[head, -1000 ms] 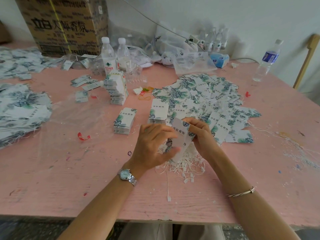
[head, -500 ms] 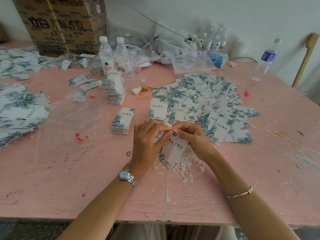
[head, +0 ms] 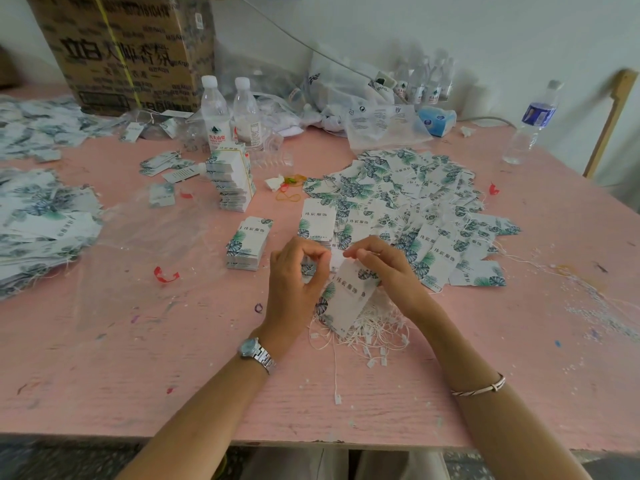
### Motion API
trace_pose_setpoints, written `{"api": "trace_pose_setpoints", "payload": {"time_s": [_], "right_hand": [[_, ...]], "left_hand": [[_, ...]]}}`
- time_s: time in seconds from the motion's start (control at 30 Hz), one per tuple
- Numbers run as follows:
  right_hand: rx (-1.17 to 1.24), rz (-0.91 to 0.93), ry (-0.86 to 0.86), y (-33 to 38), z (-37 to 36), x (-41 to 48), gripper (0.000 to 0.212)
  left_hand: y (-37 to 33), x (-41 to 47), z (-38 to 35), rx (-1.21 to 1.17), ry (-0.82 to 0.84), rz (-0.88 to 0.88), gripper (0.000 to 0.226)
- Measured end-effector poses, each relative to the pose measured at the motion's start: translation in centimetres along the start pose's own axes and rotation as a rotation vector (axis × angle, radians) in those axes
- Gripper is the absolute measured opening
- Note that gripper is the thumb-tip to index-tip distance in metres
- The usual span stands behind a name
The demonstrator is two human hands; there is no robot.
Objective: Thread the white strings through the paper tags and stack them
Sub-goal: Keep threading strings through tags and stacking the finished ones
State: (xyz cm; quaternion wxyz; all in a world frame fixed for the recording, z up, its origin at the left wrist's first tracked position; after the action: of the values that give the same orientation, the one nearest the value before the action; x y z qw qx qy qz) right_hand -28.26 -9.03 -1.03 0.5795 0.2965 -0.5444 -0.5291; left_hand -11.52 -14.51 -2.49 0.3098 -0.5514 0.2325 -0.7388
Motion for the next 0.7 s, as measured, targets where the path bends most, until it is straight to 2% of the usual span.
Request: {"api": "trace_pose_setpoints", "payload": {"time_s": [0.13,0.23,0.33,0.47,0.7], "right_hand": [[-0.075,0.014,-0.003,0.0,0.2,0.0,0.030],[-0.120,0.014,0.018,-0.3,0.2,0.0,0.037],[-0.050,-0.003,-0.003,-0.6,0.5,0.1,0.039],[0.091,-0.036,-0.047,-0.5,1.0,0.1,0.033],[0.257,-0.022,-0.174,-0.8,2.0,0.5,0.009]], "left_hand": [[0.5,0.0,0.1,-0.229,0.016,0.182,0.014],[0.9,0.0,-0.1,-0.376,0.047,0.259,0.012],[0.8,0.1,-0.3,-0.488,0.085,0.295,0.009],[0.8,0.1,-0.3,-0.542,0.095,0.350,0.010],[0.8,0.2,-0.3,-0.601,0.086,0.406,0.011]]}}
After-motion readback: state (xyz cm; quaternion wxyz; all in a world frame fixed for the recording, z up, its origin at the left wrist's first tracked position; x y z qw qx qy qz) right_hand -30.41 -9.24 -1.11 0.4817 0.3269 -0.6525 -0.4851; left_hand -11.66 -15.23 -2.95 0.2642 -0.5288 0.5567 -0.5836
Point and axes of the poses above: each hand's wrist, its own x-axis towards the middle knuckle, its own z-axis out of the back of the hand, y = z × x, the point moved 3 cm from there along x, towards the middle knuckle, and after that the axes turned 7 degrees about z, right-handed, at the moved point
